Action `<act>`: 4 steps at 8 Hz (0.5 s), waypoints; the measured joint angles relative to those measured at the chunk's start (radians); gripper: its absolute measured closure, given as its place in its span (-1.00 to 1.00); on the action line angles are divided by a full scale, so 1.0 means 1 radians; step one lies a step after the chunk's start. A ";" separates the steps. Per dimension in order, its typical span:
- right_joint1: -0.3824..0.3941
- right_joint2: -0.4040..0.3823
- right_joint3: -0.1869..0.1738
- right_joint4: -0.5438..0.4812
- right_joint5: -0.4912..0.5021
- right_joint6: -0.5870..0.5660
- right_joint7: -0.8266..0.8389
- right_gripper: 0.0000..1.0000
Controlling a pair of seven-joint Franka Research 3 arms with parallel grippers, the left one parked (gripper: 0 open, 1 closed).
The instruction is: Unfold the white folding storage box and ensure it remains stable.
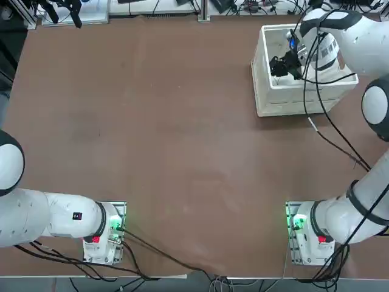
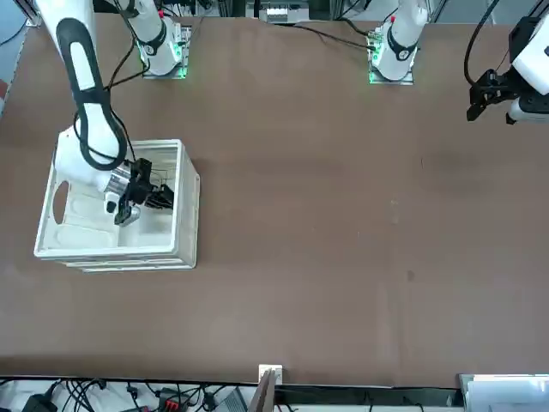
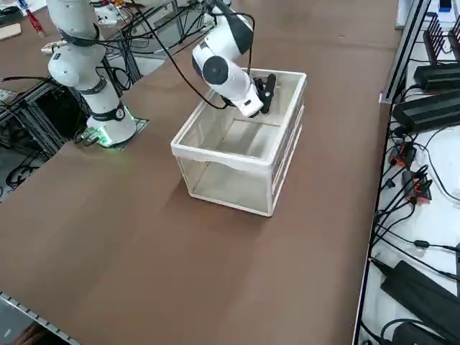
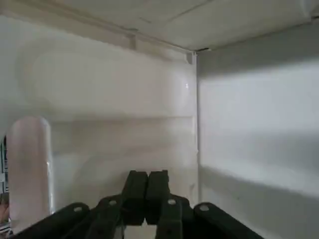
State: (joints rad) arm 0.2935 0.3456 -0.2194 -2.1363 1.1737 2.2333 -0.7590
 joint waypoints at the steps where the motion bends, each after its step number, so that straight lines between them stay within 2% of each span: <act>1: -0.025 0.009 0.000 0.000 0.036 -0.053 -0.024 0.96; 2: -0.055 0.014 0.000 0.000 0.063 -0.109 -0.054 0.96; 4: -0.083 0.014 0.000 0.004 0.077 -0.145 -0.083 0.96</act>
State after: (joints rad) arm 0.2101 0.3592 -0.2199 -2.1326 1.2512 2.0879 -0.8420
